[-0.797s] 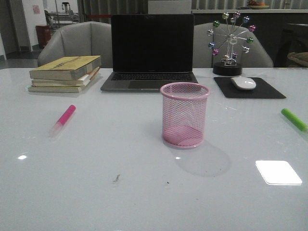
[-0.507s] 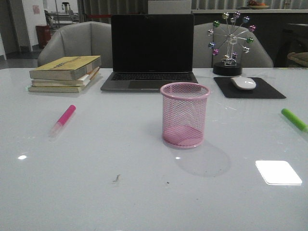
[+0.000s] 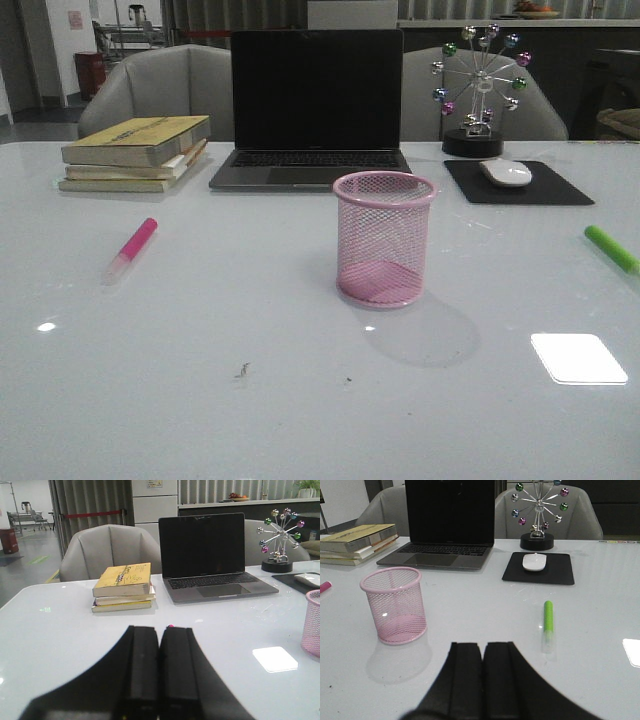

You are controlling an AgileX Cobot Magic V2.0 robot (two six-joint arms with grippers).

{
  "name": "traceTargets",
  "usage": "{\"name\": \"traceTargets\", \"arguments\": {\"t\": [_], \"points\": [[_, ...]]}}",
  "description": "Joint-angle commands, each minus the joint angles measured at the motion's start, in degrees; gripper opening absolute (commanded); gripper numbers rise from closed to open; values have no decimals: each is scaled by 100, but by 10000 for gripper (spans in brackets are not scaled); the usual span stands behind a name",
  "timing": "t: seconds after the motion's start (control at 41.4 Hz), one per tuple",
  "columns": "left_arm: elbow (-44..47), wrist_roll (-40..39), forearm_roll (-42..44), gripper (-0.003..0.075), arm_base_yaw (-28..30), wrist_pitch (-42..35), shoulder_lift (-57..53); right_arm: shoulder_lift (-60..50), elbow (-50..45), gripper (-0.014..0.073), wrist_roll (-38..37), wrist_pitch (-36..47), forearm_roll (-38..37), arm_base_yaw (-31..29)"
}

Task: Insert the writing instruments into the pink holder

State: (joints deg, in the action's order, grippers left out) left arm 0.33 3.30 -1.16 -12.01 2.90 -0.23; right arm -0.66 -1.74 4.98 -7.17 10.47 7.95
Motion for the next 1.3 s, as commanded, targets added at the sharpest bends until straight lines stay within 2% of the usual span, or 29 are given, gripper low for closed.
{"name": "traceTargets", "arguments": {"t": [0.0, 0.193, 0.362, 0.459, 0.531, 0.58, 0.7, 0.749, 0.845, 0.966, 1.063, 1.28], "points": [[29, -62, -8, 91, -10, -437, -108, -101, 39, 87, 46, 474, -11, 14], [29, -62, -8, 91, -10, -798, -108, -101, 39, 87, 46, 560, -7, 14], [19, -62, -44, 91, -10, -1712, -108, -101, 39, 87, 35, 1409, 28, 14], [-84, -62, -659, 91, -10, -2350, -108, -101, 123, 87, -227, 2045, 368, 14], [-357, -62, -1219, 91, -22, -1998, -108, -101, 383, 87, -255, 1973, 524, 14], [-699, -62, -1328, 91, -22, -1354, -97, -101, 750, 87, -255, 1554, 524, 14], [-1553, -62, -1197, 91, -22, 402, 162, -20, 1917, 87, -244, -453, 505, 14], [-1945, -62, -1056, 91, -22, 841, 389, 144, 2495, 87, -244, -1210, 401, 14], [-2659, -62, -974, 91, -22, 1490, 1077, 714, 3434, 87, -244, -2470, 24, 14], [-3661, -62, -974, 91, -22, 2265, 2295, 1706, 4579, 87, -251, -3574, -376, 14], [-4474, -62, -974, 91, -22, 2831, 3280, 2524, 5430, 87, -263, -4363, -413, 14], [-5895, -62, -984, 91, -22, 3255, 5129, 4302, 6830, 87, -263, -5436, -791, 14]]}}
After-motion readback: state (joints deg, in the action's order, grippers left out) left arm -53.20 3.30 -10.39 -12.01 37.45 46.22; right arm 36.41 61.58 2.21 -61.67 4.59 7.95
